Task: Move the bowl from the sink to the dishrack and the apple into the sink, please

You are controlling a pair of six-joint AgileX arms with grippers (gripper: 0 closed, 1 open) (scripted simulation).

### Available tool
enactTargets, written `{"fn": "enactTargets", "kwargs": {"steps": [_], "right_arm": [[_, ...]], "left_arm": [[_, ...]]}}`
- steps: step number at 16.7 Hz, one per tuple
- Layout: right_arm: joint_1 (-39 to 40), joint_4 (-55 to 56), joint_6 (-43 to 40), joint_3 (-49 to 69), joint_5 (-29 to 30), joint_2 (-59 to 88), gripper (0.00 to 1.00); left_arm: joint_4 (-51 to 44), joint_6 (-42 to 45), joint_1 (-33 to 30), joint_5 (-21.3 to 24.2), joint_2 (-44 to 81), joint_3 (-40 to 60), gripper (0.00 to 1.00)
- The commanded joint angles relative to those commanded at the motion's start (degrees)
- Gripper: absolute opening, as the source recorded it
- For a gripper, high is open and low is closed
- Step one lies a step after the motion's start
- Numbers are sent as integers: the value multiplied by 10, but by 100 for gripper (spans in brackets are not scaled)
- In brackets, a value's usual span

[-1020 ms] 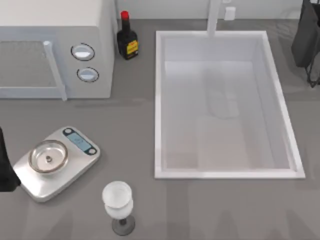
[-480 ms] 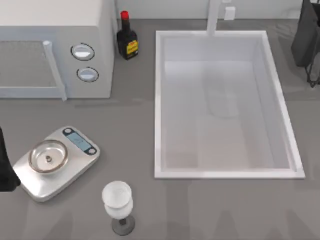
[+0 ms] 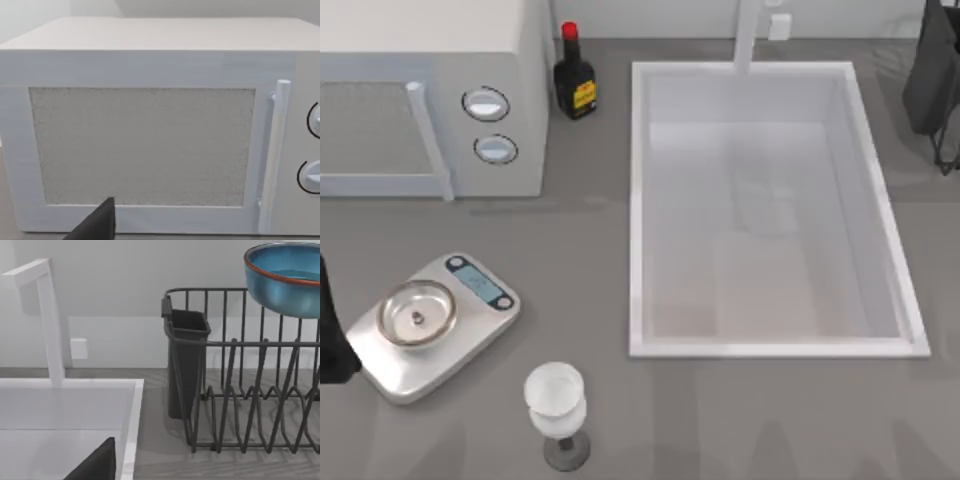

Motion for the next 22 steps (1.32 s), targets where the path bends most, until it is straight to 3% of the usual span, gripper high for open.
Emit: {"fn": "enactTargets", "kwargs": {"steps": [6,10,22], "right_arm": [[0,-1,0,1,0,1,100],[-20,-58,-21,51,-2,63,100],[-176,-475,-170,407,2,616,100]], "left_arm": [[0,0,0,0,0,0,100],[0,0,0,0,0,0,100],[0,0,0,0,0,0,100]]}}
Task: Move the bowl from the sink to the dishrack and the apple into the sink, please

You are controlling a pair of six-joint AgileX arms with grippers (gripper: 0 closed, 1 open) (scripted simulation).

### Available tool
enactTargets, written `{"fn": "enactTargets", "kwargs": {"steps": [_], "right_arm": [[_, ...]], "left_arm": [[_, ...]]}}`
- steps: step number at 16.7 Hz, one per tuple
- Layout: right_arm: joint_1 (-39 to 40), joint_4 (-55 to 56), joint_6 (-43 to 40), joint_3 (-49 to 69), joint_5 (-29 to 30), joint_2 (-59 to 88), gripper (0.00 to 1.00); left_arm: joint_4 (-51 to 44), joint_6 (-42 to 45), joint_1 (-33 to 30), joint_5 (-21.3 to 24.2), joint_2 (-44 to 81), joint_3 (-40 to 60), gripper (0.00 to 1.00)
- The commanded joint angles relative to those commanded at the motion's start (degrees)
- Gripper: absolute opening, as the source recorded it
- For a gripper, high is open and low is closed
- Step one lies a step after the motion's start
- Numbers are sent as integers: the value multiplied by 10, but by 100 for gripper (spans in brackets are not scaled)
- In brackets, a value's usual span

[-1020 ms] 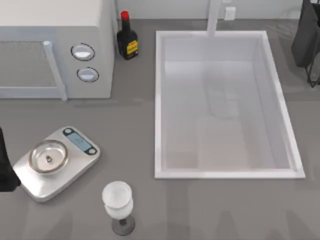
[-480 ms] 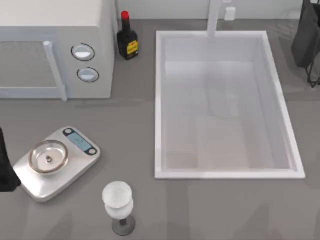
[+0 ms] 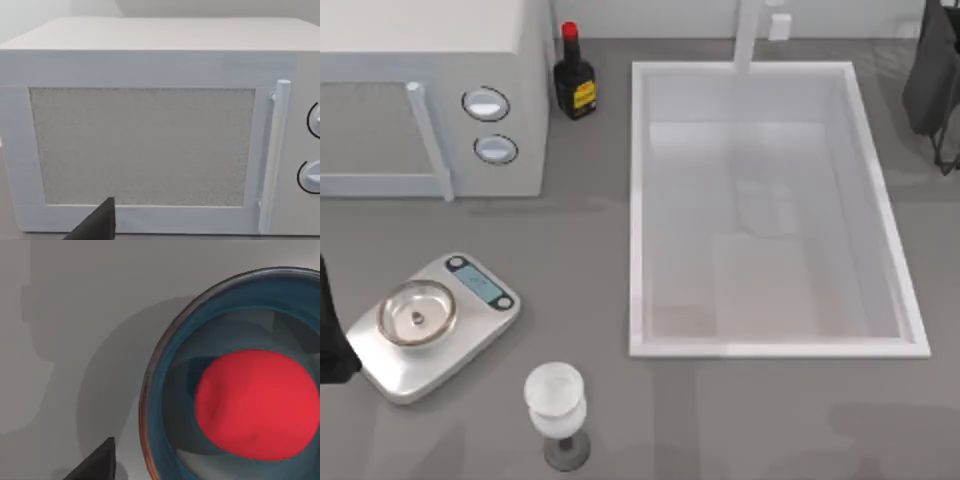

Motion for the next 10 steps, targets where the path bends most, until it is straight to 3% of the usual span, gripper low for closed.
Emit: {"fn": "enactTargets", "kwargs": {"steps": [5,10], "right_arm": [[-43,-123,-44,103,-1,163,100],[-51,-146,-53,124,-2,193,100]], "left_arm": [[0,0,0,0,0,0,100],[0,0,0,0,0,0,100]]}}
